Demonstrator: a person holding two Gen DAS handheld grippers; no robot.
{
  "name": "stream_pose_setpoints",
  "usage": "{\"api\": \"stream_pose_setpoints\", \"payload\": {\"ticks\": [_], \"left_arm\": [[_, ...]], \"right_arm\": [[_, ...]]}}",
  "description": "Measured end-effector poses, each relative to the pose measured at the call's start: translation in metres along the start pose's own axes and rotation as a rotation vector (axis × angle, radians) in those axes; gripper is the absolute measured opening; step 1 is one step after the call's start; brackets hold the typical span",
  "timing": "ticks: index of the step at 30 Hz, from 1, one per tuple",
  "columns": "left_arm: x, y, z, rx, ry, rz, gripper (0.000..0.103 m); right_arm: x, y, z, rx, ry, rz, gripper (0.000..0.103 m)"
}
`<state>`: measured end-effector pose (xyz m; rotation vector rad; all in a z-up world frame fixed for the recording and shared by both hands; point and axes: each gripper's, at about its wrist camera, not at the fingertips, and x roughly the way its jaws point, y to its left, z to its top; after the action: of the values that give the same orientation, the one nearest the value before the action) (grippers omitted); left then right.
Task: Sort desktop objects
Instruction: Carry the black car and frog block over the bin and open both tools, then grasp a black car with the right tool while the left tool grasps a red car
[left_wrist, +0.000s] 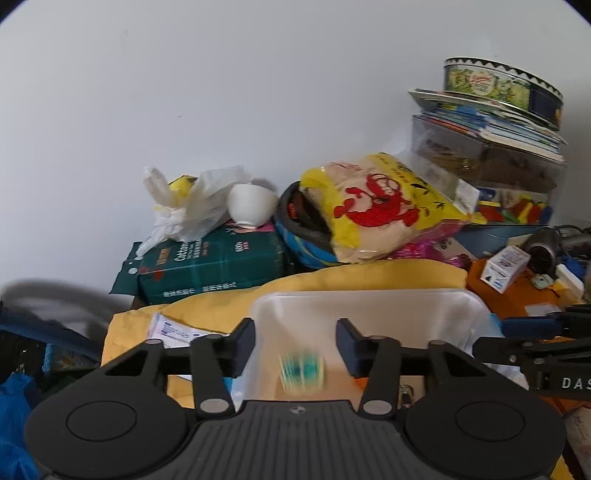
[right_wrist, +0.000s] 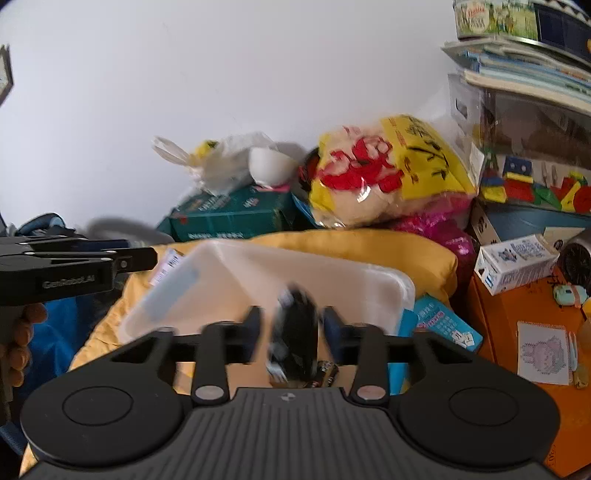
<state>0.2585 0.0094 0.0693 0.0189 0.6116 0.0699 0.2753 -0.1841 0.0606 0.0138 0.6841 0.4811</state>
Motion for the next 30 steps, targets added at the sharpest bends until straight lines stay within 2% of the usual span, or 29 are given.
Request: {"api": "stream_pose_setpoints", "payload": {"ticks": [6,11,15,20,25,30], "left_arm": [[-0.007,0.012,-0.028,0.022,0.019,-0.004,0.053],[-0.034,0.017,-0.086,0.036,0.035,-0.044,0.053],[-0.048,0.017,-0.142,0.02,0.1,-0.046,0.053],[-0.055,0.009,-0.193,-0.014,0.202,-0.042,0.053],[-0.049,0.0,-0.218,-0.031,0.262,-0.037,0.053],[-0.041,-0.004,-0.22,-0.075,0.268,-0.041,0.053]], "right_arm": [[-0.007,-0.009,-0.017,0.023,-0.014,0.002,0.051],[-0.031,0.002,-0.056,-0.021,-0.008,0.046,0.051],[-0.044,0.02,-0.105,-0.08,0.058,0.071,0.051],[-0.042,0.036,-0.163,-0.078,0.166,0.076,0.051],[-0.033,0.045,-0.193,-0.087,0.211,0.048,0.051],[-0.029,0.048,-0.197,-0.106,0.206,-0.006,0.051]]}}
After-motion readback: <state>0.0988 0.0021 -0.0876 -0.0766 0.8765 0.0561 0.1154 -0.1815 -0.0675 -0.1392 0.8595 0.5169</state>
